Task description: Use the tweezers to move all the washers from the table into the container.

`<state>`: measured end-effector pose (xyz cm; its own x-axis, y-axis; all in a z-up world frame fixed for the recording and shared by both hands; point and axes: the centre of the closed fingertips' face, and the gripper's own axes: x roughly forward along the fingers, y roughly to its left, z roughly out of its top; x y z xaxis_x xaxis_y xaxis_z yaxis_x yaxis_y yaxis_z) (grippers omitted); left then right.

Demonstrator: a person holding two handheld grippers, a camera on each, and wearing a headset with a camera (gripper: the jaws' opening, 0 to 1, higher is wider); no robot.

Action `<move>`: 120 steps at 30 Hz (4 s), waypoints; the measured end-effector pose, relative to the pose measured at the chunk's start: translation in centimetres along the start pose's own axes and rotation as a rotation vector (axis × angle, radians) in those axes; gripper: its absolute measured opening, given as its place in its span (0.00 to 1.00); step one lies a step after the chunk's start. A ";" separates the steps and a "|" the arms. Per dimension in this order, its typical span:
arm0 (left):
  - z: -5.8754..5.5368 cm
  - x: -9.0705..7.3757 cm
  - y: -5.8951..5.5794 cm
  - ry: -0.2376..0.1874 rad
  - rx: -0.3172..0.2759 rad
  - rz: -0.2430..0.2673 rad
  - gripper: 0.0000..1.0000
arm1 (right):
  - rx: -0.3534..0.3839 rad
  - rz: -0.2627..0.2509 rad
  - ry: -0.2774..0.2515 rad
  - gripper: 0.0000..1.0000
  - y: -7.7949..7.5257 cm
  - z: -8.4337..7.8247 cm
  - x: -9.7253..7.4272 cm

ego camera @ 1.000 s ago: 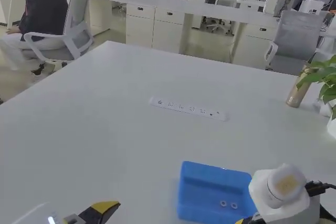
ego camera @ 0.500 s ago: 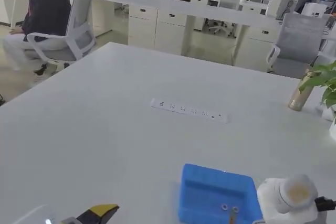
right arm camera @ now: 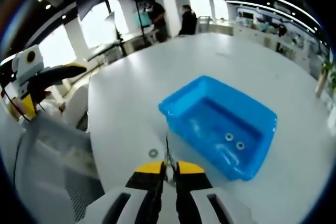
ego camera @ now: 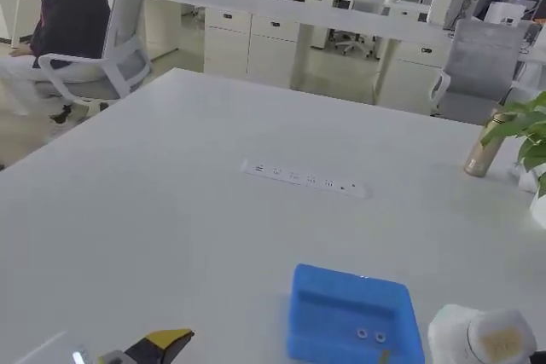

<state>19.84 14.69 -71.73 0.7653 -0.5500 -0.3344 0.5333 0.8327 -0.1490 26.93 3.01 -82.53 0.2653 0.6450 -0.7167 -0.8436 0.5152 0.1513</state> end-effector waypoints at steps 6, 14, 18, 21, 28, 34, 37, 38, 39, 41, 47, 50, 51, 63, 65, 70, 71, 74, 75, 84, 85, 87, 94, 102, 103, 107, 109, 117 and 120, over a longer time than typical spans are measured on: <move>-0.2 -0.3 0.2 0.005 0.001 0.005 0.77 | -0.062 -0.024 -0.013 0.05 0.6 -0.4 -0.4; 0.2 -0.1 0.0 -0.018 -0.011 0.002 0.77 | -0.022 -0.034 -0.039 0.04 0.4 -0.7 -0.7; 0.2 0.0 -0.3 -0.016 -0.002 -0.007 0.78 | 0.102 0.022 -0.116 0.03 1.3 0.8 -1.2; 0.3 0.0 -0.2 -0.019 -0.003 -0.006 0.78 | 0.090 0.013 -0.113 0.03 0.8 1.1 -1.7; 0.5 -0.3 0.2 -0.034 -0.009 0.005 0.80 | 0.088 -0.015 -0.133 0.03 -0.7 2.5 -3.2; 0.7 -0.4 0.3 -0.047 -0.015 0.012 0.84 | 0.115 -0.001 -0.156 0.03 -2.1 4.5 -4.8; 0.5 -0.5 0.3 -0.045 -0.016 0.013 0.85 | 0.108 0.006 -0.137 0.03 -3.0 5.4 -4.9; 0.5 -0.5 0.3 -0.043 -0.015 0.014 0.85 | 0.094 0.005 -0.127 0.03 -3.3 5.8 -4.9; 0.5 -0.5 0.3 -0.043 -0.014 0.015 0.85 | 0.090 0.006 -0.120 0.03 -3.5 6.0 -4.8; 0.4 -0.6 0.3 -0.040 -0.011 0.019 0.86 | 0.080 0.014 -0.103 0.03 -4.0 6.6 -4.6; 0.3 -0.7 0.7 -0.036 -0.013 0.031 0.89 | 0.067 0.026 -0.026 0.03 -5.5 7.2 -3.0; 0.2 -0.7 0.8 -0.029 -0.009 0.037 0.91 | 0.062 0.034 0.023 0.03 -6.3 7.0 -1.7; 0.2 -0.7 0.9 -0.025 -0.006 0.039 0.92 | 0.046 0.029 0.044 0.03 -6.6 7.0 -1.2; 0.1 -0.6 1.4 -0.018 -0.001 0.054 0.97 | -0.011 0.023 0.204 0.04 -8.3 6.5 3.5; 0.1 -0.6 1.5 -0.015 -0.004 0.056 0.97 | -0.013 0.035 0.243 0.04 -8.3 6.2 4.0; -0.1 -0.6 1.7 -0.007 -0.008 0.057 0.97 | -0.047 0.028 0.284 0.04 -7.9 6.2 4.5; -0.1 -0.5 1.8 -0.005 -0.007 0.057 0.97 | -0.051 0.030 0.289 0.04 -7.8 6.1 4.5; -0.1 -0.4 1.7 -0.001 -0.005 0.054 0.97 | -0.057 0.024 0.278 0.04 -7.7 6.1 4.6; -0.1 -0.4 1.7 -0.001 -0.004 0.053 0.97 | -0.061 0.022 0.256 0.05 -7.7 6.2 4.5; -0.3 -0.2 1.8 0.005 -0.003 0.048 0.96 | -0.126 0.021 0.110 0.05 -7.4 6.1 4.0; -0.2 -0.2 1.8 0.007 0.002 0.046 0.95 | -0.126 0.017 0.106 0.05 -7.2 6.1 3.8; -0.1 -0.2 1.8 0.005 0.006 0.046 0.95 | -0.135 0.004 0.112 0.05 -7.3 6.0 3.6; -0.1 -0.1 1.7 0.003 0.003 0.042 0.94 | -0.139 0.002 0.136 0.03 -8.2 6.3 2.9; -0.3 -0.3 1.5 0.000 -0.004 0.038 0.91 | -0.099 0.047 0.153 0.01 -6.5 7.2 1.7; -0.3 -0.3 1.5 -0.001 -0.006 0.039 0.91 | -0.102 0.052 0.152 0.01 -6.1 7.3 1.3; -0.3 -0.5 1.5 -0.004 -0.009 0.037 0.91 | -0.093 0.092 0.136 0.01 -4.2 7.7 -0.1; -0.3 -0.5 1.5 -0.006 -0.011 0.035 0.91 | -0.092 0.130 0.138 0.01 -2.8 7.4 -0.7; -0.1 -0.2 1.1 -0.010 -0.003 0.018 0.91 | -0.123 0.207 0.258 0.01 0.9 2.9 -0.7; 0.0 -0.2 1.0 -0.011 -0.002 0.015 0.90 | -0.116 0.201 0.334 0.01 1.2 0.7 -0.6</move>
<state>20.21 15.65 -71.81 0.7770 -0.5383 -0.3262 0.5213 0.8408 -0.1459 26.08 3.63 -81.47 -0.0610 0.4974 -0.8654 -0.9155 0.3176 0.2470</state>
